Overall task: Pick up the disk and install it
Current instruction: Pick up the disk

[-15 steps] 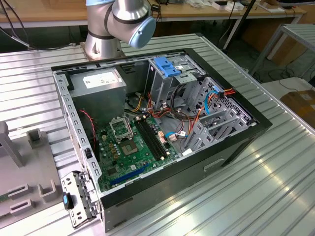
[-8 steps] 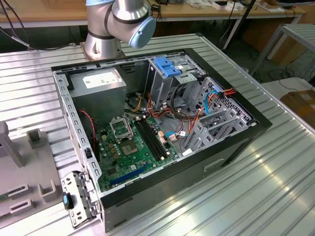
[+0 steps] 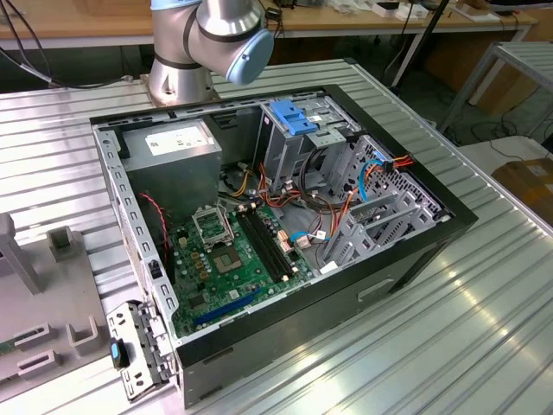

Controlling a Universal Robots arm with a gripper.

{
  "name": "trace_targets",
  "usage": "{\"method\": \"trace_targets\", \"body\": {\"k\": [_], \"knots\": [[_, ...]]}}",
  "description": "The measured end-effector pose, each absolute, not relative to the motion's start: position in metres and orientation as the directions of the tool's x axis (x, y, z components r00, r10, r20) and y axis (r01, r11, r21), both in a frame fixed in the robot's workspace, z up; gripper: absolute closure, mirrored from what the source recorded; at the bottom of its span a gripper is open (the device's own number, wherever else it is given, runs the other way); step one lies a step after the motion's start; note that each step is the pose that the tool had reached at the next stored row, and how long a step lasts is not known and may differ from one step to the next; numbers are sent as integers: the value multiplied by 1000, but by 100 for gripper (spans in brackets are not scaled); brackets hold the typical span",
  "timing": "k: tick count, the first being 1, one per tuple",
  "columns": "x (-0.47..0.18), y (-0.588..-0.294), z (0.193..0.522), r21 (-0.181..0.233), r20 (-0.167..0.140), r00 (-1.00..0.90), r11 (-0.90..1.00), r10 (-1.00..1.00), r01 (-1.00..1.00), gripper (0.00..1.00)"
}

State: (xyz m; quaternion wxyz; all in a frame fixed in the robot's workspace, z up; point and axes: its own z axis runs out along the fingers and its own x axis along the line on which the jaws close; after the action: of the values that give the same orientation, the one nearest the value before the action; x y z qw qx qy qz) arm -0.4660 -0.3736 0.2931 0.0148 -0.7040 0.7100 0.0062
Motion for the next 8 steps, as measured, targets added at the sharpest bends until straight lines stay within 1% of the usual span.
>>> {"method": "trace_targets", "body": {"k": [8], "knots": [[-466,-374,293,-12,-30,-11,12,-999,-1000,63]]}}
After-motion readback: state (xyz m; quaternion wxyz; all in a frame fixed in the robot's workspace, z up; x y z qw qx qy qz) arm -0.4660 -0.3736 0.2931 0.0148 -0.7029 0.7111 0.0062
